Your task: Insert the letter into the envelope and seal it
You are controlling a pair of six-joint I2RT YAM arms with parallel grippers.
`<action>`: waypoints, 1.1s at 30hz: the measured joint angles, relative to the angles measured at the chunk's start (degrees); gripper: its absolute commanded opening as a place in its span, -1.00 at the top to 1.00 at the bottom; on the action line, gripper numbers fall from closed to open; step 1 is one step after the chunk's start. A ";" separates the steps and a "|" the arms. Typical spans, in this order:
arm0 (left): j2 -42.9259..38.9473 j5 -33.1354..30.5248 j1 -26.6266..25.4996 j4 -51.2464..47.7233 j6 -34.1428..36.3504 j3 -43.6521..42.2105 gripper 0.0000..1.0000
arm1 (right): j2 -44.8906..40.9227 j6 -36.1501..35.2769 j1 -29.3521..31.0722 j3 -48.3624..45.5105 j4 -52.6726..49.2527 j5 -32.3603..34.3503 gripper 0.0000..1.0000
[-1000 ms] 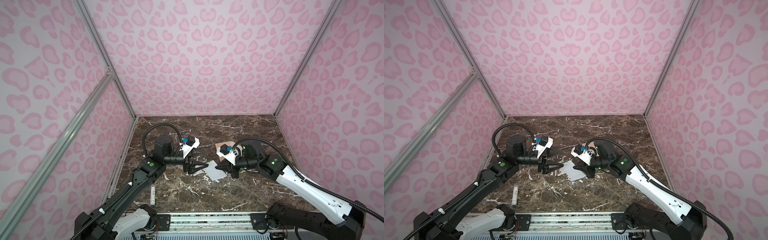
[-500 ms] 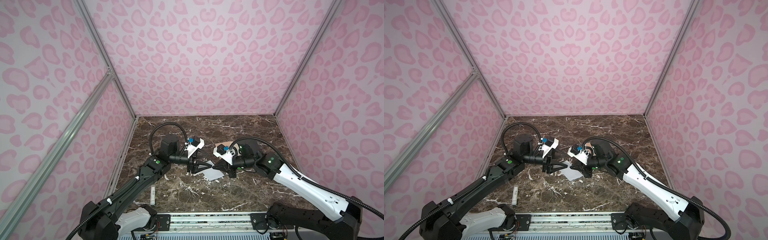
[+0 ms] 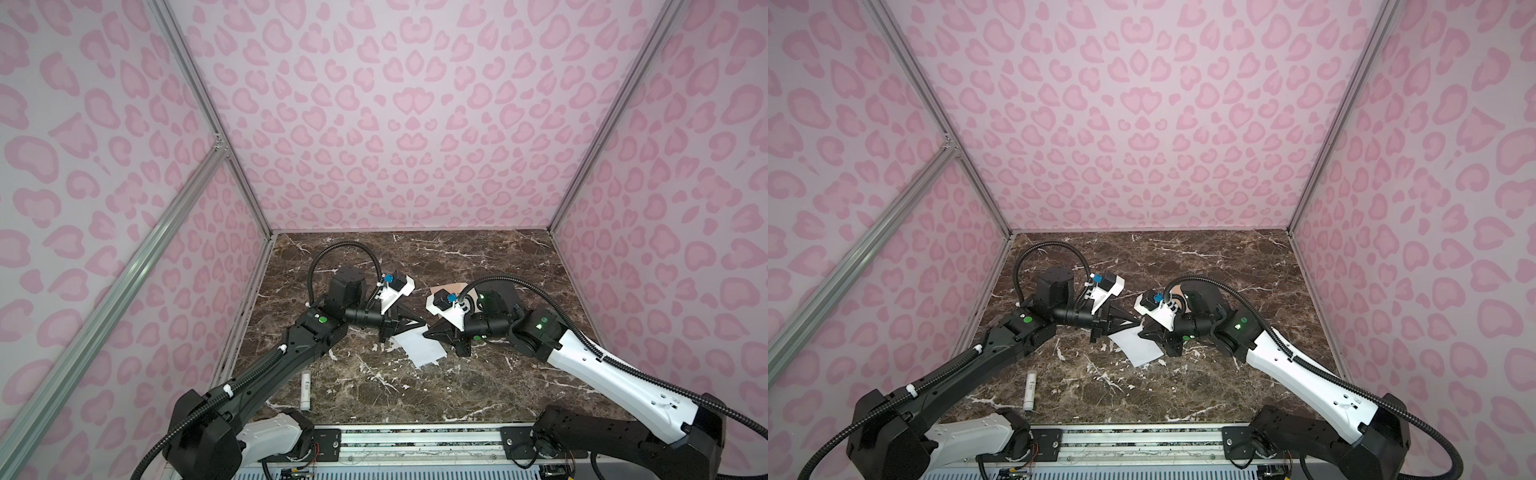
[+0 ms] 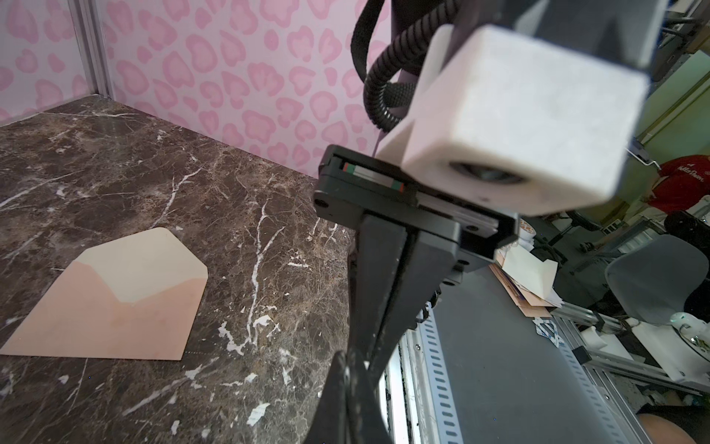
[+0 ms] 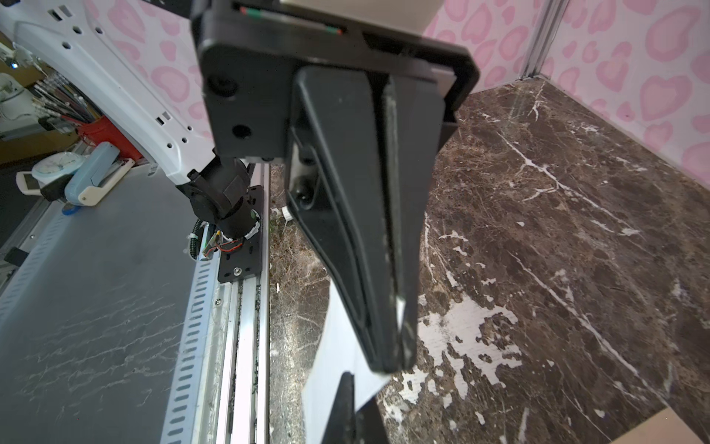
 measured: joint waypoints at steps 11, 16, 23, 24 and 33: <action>-4.00 -3.04 -0.57 0.22 1.20 -1.88 0.91 | -0.94 3.32 -0.96 -1.81 3.02 -3.54 0.34; -4.92 -3.48 -0.85 0.15 1.64 -2.58 0.91 | 0.44 4.79 -1.51 -1.05 5.07 -6.05 0.45; -5.75 -3.50 -1.05 0.11 2.54 -2.64 0.91 | 2.05 6.03 -1.60 -0.11 6.58 -8.13 1.00; -5.86 -3.67 -1.01 0.09 2.58 -2.69 0.91 | 2.14 6.10 -1.64 -0.11 6.71 -8.24 1.00; -7.19 -6.05 -1.05 0.20 2.54 -3.21 0.92 | 0.87 5.22 -1.60 -2.36 6.82 -7.69 0.86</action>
